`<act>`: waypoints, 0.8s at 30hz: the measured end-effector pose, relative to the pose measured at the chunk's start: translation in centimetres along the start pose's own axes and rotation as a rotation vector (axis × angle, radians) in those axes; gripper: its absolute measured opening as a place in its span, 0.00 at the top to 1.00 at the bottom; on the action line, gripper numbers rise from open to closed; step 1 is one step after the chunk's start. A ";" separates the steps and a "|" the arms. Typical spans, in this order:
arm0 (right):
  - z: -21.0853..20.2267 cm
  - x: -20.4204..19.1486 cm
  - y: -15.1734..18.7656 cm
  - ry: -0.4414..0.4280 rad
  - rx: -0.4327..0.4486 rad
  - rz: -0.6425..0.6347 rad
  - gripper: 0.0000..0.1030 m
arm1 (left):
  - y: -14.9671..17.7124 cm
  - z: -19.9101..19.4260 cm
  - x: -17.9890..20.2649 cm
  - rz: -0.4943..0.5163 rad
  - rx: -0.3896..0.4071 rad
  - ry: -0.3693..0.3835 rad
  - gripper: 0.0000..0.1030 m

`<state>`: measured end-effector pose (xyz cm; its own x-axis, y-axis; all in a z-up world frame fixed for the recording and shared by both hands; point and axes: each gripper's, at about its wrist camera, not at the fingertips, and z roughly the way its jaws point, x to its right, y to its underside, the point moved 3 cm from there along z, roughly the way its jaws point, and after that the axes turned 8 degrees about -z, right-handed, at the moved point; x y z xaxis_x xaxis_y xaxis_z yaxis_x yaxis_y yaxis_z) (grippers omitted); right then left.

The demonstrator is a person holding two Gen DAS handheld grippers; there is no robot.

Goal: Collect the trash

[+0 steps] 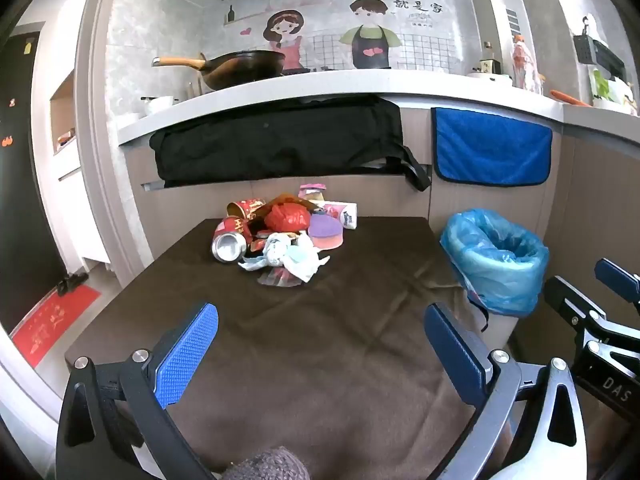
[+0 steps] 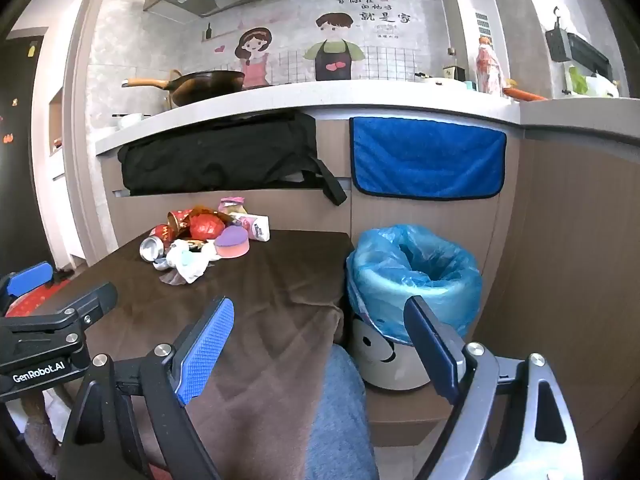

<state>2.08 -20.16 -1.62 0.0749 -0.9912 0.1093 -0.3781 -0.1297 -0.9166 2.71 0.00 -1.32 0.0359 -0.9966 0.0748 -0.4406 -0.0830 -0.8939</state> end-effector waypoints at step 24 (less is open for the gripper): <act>-0.2 -0.2 0.0 0.015 0.015 -0.011 0.18 | 0.1 0.0 0.6 0.020 0.007 0.029 0.01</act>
<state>1.87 -19.98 -1.57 0.0650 -0.9900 0.1256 -0.3636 -0.1407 -0.9209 2.66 -0.63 -1.40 0.0008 -0.9976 0.0692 -0.4343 -0.0627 -0.8986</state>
